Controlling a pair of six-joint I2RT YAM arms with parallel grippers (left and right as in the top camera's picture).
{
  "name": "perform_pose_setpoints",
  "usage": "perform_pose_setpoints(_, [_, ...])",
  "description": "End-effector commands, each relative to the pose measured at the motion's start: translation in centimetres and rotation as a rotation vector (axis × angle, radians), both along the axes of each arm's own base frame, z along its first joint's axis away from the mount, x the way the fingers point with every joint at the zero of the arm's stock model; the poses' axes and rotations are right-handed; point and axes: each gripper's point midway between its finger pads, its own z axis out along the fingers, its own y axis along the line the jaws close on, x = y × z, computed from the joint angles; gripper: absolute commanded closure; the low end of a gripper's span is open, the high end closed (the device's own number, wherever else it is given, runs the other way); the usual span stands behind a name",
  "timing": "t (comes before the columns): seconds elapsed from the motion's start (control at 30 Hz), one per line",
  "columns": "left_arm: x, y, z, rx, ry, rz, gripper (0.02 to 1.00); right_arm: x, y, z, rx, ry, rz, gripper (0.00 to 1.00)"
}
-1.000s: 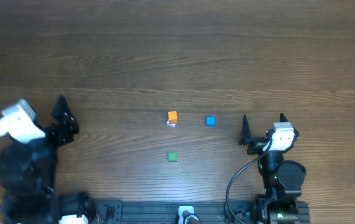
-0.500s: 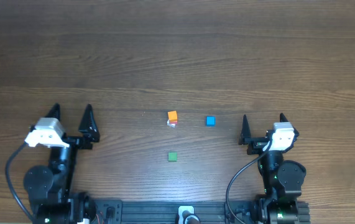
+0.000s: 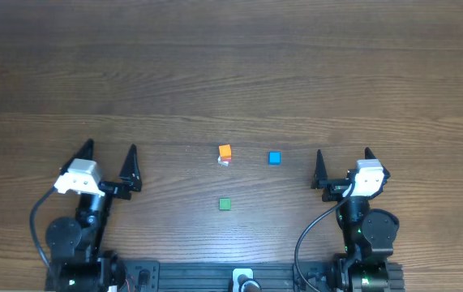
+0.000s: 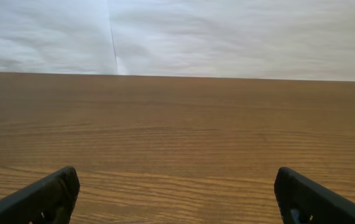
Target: Stack Cubes
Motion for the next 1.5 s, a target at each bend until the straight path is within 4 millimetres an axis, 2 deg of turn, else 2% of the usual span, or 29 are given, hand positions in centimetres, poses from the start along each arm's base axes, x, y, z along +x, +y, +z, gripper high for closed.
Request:
perform_pose_setpoints(0.03, [0.0,-0.9,-1.9,0.018,0.034,-0.042,0.034,0.0,-0.1,-0.1,-0.001,-0.003,-0.005,0.009])
perform_pose_setpoints(0.2, [0.1,-0.7,-2.7,0.016,0.069,-0.033,0.02,0.0,-0.1,-0.1,-0.001,-0.003,-0.005,0.007])
perform_pose_setpoints(0.87, [0.1,-0.7,-2.8,0.016,0.071,-0.029,0.018,0.0,-0.2,-0.1,-0.001,-0.003,-0.006,0.007])
perform_pose_setpoints(1.03, [0.1,-0.7,-2.8,0.016,0.071,-0.029,0.02,0.0,-0.8,0.3,-0.004,-0.018,-0.045,0.009])
perform_pose_setpoints(1.5, [0.1,-0.7,-2.8,0.016,0.071,-0.029,0.02,-0.1,0.2,-0.5,0.221,0.049,-0.005,0.009])
